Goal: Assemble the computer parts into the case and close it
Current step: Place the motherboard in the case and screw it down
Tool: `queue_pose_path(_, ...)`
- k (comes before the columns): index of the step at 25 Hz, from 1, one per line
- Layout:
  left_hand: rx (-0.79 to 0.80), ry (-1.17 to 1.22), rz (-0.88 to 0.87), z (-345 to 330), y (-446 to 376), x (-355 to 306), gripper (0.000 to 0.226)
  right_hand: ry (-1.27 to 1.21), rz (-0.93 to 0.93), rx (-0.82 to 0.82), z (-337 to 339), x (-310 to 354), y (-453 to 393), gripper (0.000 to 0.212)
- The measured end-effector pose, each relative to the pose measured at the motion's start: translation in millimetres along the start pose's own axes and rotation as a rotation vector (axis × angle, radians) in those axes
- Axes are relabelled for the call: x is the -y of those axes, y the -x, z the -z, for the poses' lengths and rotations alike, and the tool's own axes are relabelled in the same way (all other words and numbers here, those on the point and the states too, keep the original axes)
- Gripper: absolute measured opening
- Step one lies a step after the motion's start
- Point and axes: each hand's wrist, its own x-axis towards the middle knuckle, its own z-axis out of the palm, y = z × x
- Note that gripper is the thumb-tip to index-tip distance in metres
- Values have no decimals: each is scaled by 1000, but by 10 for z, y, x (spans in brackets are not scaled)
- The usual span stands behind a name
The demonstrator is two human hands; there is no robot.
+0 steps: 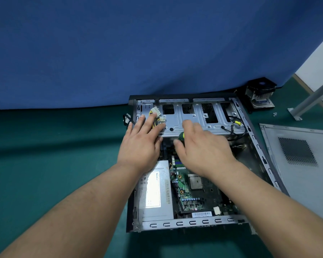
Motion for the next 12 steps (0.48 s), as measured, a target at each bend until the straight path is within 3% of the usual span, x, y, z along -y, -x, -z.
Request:
queue_pose_path(3, -2, -3, 1, 7, -9, 8, 46, -38, 116, 35, 30, -47, -9, 27)
queue_pose_path(6, 0, -4, 1, 3, -2, -10, 46, 123, -10, -51, 28, -34, -52, 40)
queue_pose_path(8, 3, -7, 2, 4, 3, -15, 46, 66, -15, -17, 49, -19, -57, 43)
queue_pose_path(12, 5, -6, 7, 11, -5, -12, 46, -7, 133, 51, 82, -20, -72, 25)
